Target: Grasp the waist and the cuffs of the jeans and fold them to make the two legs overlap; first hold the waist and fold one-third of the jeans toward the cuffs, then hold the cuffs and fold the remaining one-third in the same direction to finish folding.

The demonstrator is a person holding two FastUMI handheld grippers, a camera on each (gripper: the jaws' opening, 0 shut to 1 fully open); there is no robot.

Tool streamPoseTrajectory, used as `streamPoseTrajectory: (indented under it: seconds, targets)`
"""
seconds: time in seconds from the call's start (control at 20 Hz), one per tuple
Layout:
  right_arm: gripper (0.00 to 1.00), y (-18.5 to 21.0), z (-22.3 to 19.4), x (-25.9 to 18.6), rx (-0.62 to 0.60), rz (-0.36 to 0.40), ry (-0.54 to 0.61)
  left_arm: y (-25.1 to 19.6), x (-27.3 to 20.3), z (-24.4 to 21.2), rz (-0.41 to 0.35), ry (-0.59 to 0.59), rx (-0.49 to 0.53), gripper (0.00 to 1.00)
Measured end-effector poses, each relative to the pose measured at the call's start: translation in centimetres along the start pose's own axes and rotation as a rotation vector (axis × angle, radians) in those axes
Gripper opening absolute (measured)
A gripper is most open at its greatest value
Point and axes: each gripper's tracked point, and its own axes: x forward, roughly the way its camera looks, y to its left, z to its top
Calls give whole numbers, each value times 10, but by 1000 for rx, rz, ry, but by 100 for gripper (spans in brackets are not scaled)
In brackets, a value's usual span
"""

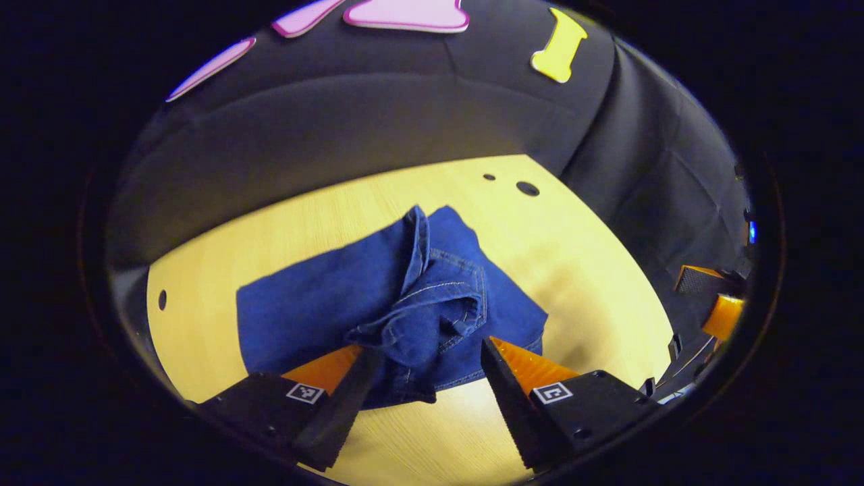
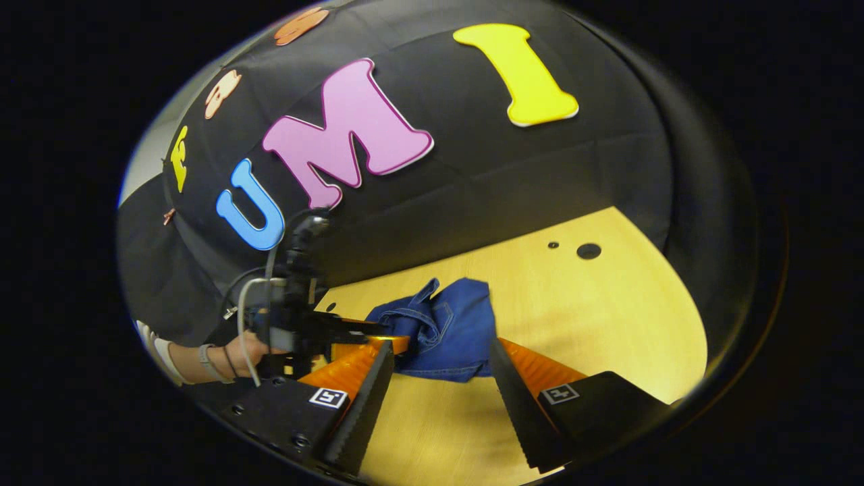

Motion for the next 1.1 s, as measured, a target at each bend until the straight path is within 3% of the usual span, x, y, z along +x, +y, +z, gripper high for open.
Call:
streamPoseTrajectory:
  seconds: [0.25, 0.55, 0.7, 0.8, 0.9, 0.95, 1.1]
  targets:
    - [88, 38, 33, -62, -116, -15, -155, -20, -150, 8, 38, -326, -13, 96]
    - [88, 125, 32, -177, -295, 6, -269, -61, -309, -83, 110, -526, -9, 96]
    - [88, 162, 37, -230, -417, -20, -357, -74, -354, -123, 163, -598, -59, 96]
    - [88, 182, 40, -259, -418, -43, -428, -80, -387, -138, 201, -654, -95, 96]
    - [82, 189, 36, -275, -417, -73, -457, -81, -408, -149, 236, -678, -109, 95]
    - [88, 191, 33, -278, -426, -80, -461, -85, -413, -151, 235, -685, -113, 96]
    - [88, 195, 27, -290, -441, -85, -455, -83, -427, -150, 235, -696, -103, 95]
